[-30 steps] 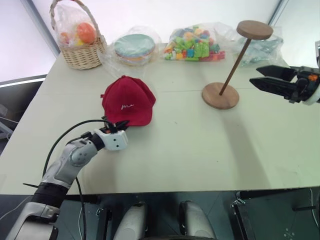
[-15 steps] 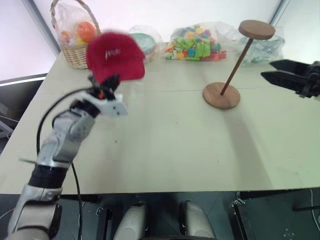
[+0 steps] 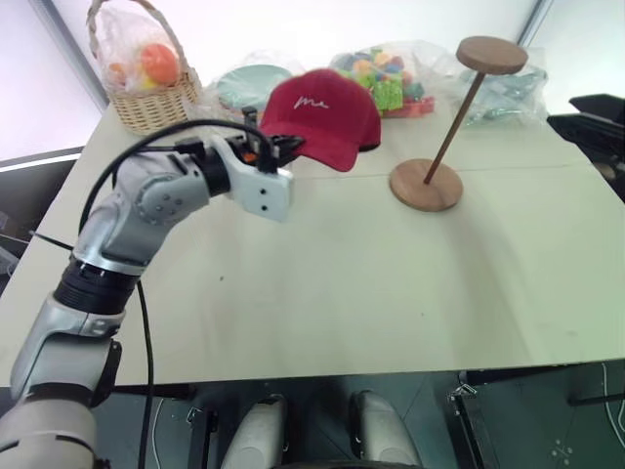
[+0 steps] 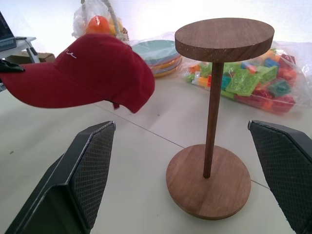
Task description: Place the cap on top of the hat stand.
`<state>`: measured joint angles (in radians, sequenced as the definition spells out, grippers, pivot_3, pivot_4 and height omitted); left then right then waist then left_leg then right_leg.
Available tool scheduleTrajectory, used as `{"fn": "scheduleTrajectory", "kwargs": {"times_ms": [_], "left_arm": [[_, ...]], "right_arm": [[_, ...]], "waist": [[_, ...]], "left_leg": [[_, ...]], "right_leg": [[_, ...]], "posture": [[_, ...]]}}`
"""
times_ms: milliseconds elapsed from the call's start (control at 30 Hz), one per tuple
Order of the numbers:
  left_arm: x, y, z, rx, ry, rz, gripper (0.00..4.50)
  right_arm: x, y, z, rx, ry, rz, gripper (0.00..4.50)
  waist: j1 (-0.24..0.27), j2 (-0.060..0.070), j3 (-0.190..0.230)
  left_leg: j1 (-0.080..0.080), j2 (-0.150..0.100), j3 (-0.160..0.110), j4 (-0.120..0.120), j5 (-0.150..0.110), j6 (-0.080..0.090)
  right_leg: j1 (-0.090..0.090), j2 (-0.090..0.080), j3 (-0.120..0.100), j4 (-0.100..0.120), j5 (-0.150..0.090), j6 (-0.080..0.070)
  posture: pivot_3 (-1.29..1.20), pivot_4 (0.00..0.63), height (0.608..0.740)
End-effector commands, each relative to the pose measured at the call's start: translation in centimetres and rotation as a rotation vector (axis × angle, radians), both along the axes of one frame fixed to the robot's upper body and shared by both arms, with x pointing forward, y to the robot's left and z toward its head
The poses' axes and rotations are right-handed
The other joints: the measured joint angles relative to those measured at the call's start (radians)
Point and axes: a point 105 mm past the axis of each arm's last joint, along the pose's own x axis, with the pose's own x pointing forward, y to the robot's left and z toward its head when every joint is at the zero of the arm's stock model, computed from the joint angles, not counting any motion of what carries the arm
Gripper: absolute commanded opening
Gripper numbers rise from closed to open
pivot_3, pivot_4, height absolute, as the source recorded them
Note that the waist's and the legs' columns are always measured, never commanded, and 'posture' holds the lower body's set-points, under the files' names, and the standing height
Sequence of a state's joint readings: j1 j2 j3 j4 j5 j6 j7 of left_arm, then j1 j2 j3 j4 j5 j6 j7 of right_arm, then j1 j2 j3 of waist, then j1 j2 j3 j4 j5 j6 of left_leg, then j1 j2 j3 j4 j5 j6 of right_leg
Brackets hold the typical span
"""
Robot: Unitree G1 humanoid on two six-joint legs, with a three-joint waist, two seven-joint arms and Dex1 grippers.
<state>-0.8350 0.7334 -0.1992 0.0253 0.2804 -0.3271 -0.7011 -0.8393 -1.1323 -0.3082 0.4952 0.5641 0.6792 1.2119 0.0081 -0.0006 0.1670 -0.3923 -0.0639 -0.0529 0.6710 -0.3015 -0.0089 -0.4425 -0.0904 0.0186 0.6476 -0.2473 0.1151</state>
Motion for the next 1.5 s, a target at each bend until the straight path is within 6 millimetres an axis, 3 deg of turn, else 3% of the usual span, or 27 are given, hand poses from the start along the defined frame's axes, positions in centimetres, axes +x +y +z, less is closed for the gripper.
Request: {"fn": "scheduleTrajectory", "kwargs": {"times_ms": [33, 167, 400, 667, 767, 933, 1100, 1267, 1500], "left_arm": [[0.0, 1.3, 2.6, -0.023, -0.060, 0.018, 0.06], [-0.3, 1.3, 3.1, 0.040, -0.080, -0.010, 0.06], [1.0, 3.4, 2.5, 0.221, -0.127, 0.068, 0.06], [3.4, 4.5, 4.6, 0.146, -0.156, 0.158, 0.06], [3.9, 2.5, 7.6, 0.032, -0.207, 0.172, 0.06], [4.0, -0.6, 10.7, -0.052, -0.334, 0.225, 0.06], [2.9, -5.3, 11.3, -0.187, -0.409, 0.184, 0.06], [1.8, -9.3, 10.3, -0.162, -0.511, 0.099, 0.06], [0.9, -13.0, 10.2, -0.197, -0.586, 0.002, 0.06]], "right_arm": [[-1.0, 0.0, 1.4, -0.013, -0.072, 0.001, 4.50], [-1.2, 0.0, 1.2, -0.014, -0.073, -0.002, 4.50], [-1.4, -0.1, 0.9, -0.016, -0.076, -0.009, 4.50], [-1.3, 0.0, 0.7, -0.010, -0.076, -0.013, 4.50], [-1.2, -0.1, 0.8, -0.010, -0.079, -0.018, 4.50], [-1.0, -0.3, 1.1, -0.015, -0.089, -0.031, 4.50], [-1.1, -1.3, 1.7, -0.026, -0.110, -0.074, 4.50], [-1.3, -2.3, 2.2, -0.034, -0.121, -0.111, 4.50], [-1.5, -2.5, 2.0, -0.033, -0.117, -0.117, 4.50]], "waist": [[0.002, 0.000, 0.000], [0.005, 0.000, 0.000], [0.003, 0.000, 0.000], [0.004, 0.000, 0.000], [0.007, 0.000, 0.000], [0.003, 0.000, 0.000], [0.003, 0.000, 0.000], [0.005, 0.000, 0.000], [0.005, 0.000, 0.000]], "left_leg": [[0.000, 0.000, 0.000, 0.000, 0.000, 0.000], [-0.001, 0.000, 0.000, 0.003, -0.001, 0.001], [-0.003, 0.000, 0.000, 0.009, -0.002, 0.003], [-0.005, 0.000, -0.001, 0.012, -0.004, 0.008], [-0.006, -0.001, -0.002, 0.012, -0.005, 0.009], [-0.010, -0.002, -0.003, 0.014, -0.005, 0.009], [-0.010, -0.002, -0.002, 0.014, -0.004, 0.007], [-0.011, -0.004, -0.002, 0.014, -0.004, 0.007], [-0.010, -0.005, -0.002, 0.014, -0.004, 0.007]], "right_leg": [[0.000, 0.000, 0.000, 0.000, 0.000, 0.000], [0.000, 0.000, 0.000, 0.001, 0.000, 0.000], [0.001, 0.001, 0.000, 0.001, 0.001, 0.002], [0.001, 0.002, -0.001, 0.002, 0.001, 0.003], [0.001, 0.002, -0.001, 0.001, 0.002, 0.004], [0.000, 0.001, -0.001, 0.001, 0.003, 0.007], [0.000, 0.001, -0.001, 0.001, 0.003, 0.007], [-0.001, 0.000, 0.000, 0.001, 0.004, 0.008], [-0.001, -0.002, 0.000, 0.000, 0.004, 0.008]], "posture": [[0.00, 0.150, 0.740], [0.00, 0.150, 0.740], [0.00, 0.150, 0.740], [0.00, 0.150, 0.740], [0.00, 0.150, 0.740], [0.00, 0.150, 0.740], [0.00, 0.150, 0.740], [0.00, 0.150, 0.740], [0.00, 0.150, 0.740]]}}
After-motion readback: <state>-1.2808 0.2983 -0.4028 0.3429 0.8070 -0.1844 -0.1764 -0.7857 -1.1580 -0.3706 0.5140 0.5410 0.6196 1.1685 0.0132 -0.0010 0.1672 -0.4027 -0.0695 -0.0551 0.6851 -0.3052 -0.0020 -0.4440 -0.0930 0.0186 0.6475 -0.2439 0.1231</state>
